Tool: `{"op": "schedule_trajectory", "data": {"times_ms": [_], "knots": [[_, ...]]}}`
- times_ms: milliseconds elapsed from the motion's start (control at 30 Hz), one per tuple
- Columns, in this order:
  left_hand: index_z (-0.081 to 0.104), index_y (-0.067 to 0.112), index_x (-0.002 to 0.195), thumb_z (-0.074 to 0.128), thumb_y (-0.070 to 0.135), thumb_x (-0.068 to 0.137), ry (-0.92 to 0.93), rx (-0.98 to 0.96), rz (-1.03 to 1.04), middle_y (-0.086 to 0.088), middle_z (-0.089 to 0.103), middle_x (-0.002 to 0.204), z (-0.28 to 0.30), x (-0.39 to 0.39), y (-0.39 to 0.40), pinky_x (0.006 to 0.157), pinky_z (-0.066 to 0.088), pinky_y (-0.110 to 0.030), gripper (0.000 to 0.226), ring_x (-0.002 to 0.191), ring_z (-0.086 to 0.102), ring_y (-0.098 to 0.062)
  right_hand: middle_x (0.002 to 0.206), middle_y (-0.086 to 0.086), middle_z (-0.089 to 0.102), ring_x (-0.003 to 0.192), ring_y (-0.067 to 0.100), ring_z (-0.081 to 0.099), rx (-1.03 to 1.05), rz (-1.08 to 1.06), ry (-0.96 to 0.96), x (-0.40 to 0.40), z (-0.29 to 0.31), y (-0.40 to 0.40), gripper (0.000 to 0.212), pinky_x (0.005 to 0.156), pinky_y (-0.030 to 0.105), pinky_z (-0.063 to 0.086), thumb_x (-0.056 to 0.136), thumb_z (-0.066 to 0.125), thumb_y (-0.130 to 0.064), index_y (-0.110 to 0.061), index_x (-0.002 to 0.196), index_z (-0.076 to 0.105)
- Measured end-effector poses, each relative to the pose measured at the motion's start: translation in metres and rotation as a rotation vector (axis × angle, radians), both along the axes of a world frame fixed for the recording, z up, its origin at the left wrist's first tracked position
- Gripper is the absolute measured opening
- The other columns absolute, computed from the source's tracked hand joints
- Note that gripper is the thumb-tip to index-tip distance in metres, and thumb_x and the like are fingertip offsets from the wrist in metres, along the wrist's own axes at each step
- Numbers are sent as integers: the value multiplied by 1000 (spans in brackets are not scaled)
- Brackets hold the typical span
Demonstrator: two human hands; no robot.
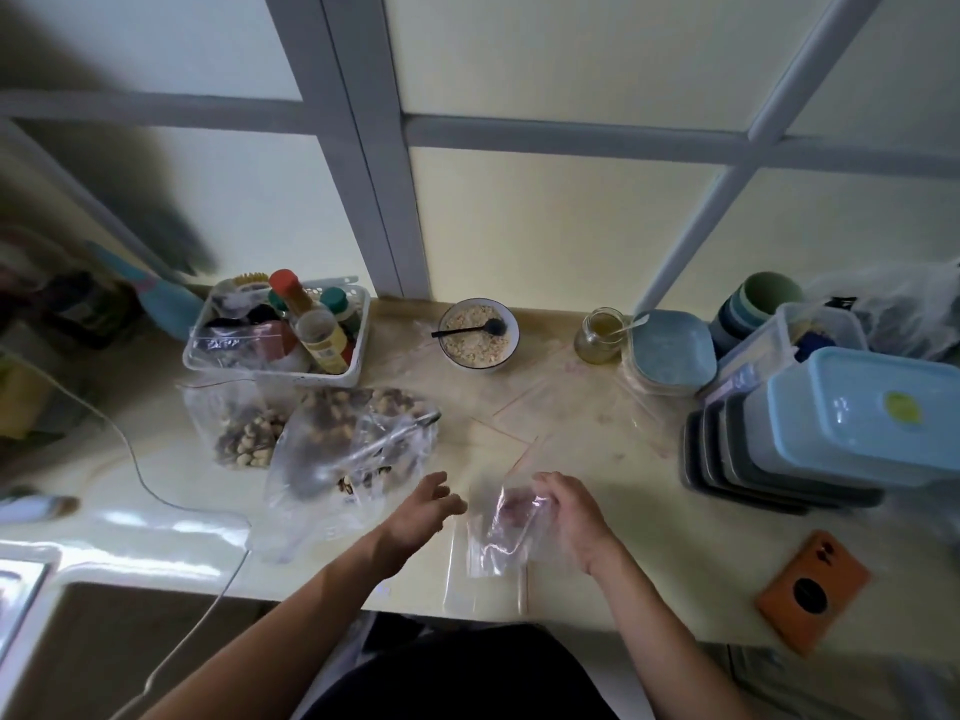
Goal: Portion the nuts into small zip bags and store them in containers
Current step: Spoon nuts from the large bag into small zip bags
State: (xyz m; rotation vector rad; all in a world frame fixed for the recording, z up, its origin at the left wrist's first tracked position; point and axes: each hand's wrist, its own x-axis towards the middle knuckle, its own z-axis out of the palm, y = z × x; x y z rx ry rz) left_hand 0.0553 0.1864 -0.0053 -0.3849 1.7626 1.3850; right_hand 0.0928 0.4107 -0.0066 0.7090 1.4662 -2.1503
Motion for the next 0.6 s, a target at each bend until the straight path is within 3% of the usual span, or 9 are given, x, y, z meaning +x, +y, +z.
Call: {"op": "schedule_trajectory", "data": {"times_ms": [67, 133, 200, 267, 367, 400, 467, 533, 600], "knots": [[53, 15, 129, 60, 41, 75, -177, 162, 52, -7, 61, 129, 3, -5, -4, 106, 45, -42, 61, 121, 58, -24, 94, 30, 71, 83, 36, 70, -163, 36, -25, -3, 9, 3, 24, 82, 46, 58, 84, 54, -17, 0, 77, 68], [61, 13, 119, 56, 34, 90, -300, 286, 66, -10, 69, 122, 5, -7, -6, 108, 44, -46, 37, 113, 64, -26, 93, 25, 72, 85, 35, 70, -179, 107, -12, -8, 17, 6, 36, 83, 45, 57, 93, 46, -13, -11, 66, 71], [63, 9, 119, 58, 24, 95, -335, 318, 96, -13, 70, 122, 4, -10, -7, 106, 47, -44, 28, 113, 67, -29, 92, 26, 72, 86, 35, 69, -162, 147, 8, -16, 20, 7, 49, 82, 43, 57, 97, 36, -9, -11, 65, 73], [64, 7, 116, 62, 16, 95, -327, 299, 153, -14, 72, 114, 3, -11, -8, 97, 52, -41, 23, 109, 69, -32, 91, 29, 71, 83, 36, 69, -80, 148, 3, -25, 17, 8, 48, 77, 42, 57, 96, 35, -7, -9, 67, 73], [65, 5, 103, 65, 3, 92, -302, 238, 204, -14, 71, 97, 2, -13, -15, 87, 55, -39, 11, 96, 71, -33, 90, 23, 73, 80, 31, 69, 247, 200, -47, -40, -2, 10, 28, 81, 49, 59, 87, 46, -18, -5, 75, 67], [65, 4, 99, 65, 1, 91, -288, 225, 217, -14, 69, 94, 2, -13, -15, 86, 57, -38, 8, 92, 71, -34, 89, 16, 73, 81, 28, 68, 445, 265, -58, -45, -9, 9, 23, 85, 50, 57, 83, 49, -24, -8, 80, 64], [64, 1, 93, 65, -3, 91, -235, 186, 257, -14, 64, 90, 1, -13, -14, 82, 61, -36, 4, 85, 70, -34, 100, 11, 68, 95, 29, 66, 913, 463, -100, -46, -17, 1, 22, 83, 40, 54, 85, 55, -27, -10, 98, 60], [62, -2, 89, 65, -7, 90, -171, 111, 298, -14, 60, 88, -1, -12, -11, 74, 62, -33, 6, 79, 68, -33, 107, 13, 62, 102, 33, 60, 1233, 432, 86, -40, -22, -19, 20, 80, 36, 48, 88, 59, -15, -7, 107, 58], [63, -9, 93, 64, -9, 89, -145, 100, 333, -18, 60, 87, -5, -13, -9, 73, 62, -32, 3, 82, 69, -35, 99, 9, 61, 94, 28, 59, 1183, 379, 358, -31, -18, -45, 12, 78, 37, 50, 85, 62, -6, -10, 96, 62]]}}
